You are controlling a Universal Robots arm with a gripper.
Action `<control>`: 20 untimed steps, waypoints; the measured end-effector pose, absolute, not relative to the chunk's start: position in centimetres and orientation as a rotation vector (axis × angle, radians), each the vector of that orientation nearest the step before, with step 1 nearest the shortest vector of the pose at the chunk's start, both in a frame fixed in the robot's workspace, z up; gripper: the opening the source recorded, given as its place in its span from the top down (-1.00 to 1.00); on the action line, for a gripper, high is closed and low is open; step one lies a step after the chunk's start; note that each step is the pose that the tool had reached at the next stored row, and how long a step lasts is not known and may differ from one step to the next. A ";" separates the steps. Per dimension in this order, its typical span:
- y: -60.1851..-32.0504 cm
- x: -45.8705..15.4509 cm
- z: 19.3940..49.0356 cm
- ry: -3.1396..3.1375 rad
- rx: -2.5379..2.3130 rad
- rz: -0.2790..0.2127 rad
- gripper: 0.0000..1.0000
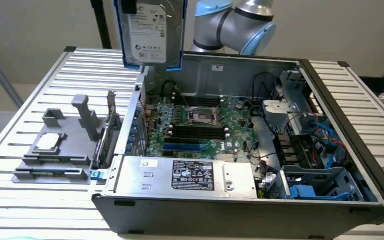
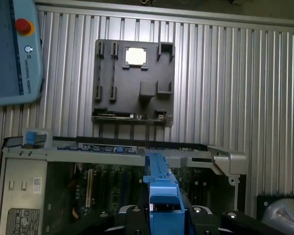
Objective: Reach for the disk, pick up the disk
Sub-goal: 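Pick up the disk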
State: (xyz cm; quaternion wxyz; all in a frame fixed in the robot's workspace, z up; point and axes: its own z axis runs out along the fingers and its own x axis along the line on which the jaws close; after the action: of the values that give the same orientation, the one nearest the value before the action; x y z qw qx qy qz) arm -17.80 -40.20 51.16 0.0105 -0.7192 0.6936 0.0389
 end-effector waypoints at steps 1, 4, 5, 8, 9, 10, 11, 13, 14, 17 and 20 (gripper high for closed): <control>-40.4 -17.4 51.2 2.165 -2.245 0.121 0.35; -41.0 -16.0 51.2 2.165 -2.245 0.121 0.35; -41.2 -15.6 51.2 2.165 -2.245 0.121 0.35; -41.7 -14.4 51.2 2.165 -2.245 0.121 0.35; -41.9 -14.0 51.2 2.165 -2.245 0.121 0.35; -42.1 -13.6 51.2 2.165 -2.245 0.121 0.35; -42.4 -13.2 51.2 2.165 -2.245 0.121 0.35; -42.8 -12.5 51.2 2.165 -2.245 0.121 0.35; -43.0 -12.2 51.2 2.165 -2.245 0.121 0.35; -43.7 -11.0 51.2 2.165 -2.245 0.121 0.35; -44.3 -10.0 51.2 2.165 -2.245 0.121 0.35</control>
State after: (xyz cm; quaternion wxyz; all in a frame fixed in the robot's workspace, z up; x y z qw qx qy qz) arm -9.95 -44.35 51.18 0.0104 -0.7192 0.6936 0.0389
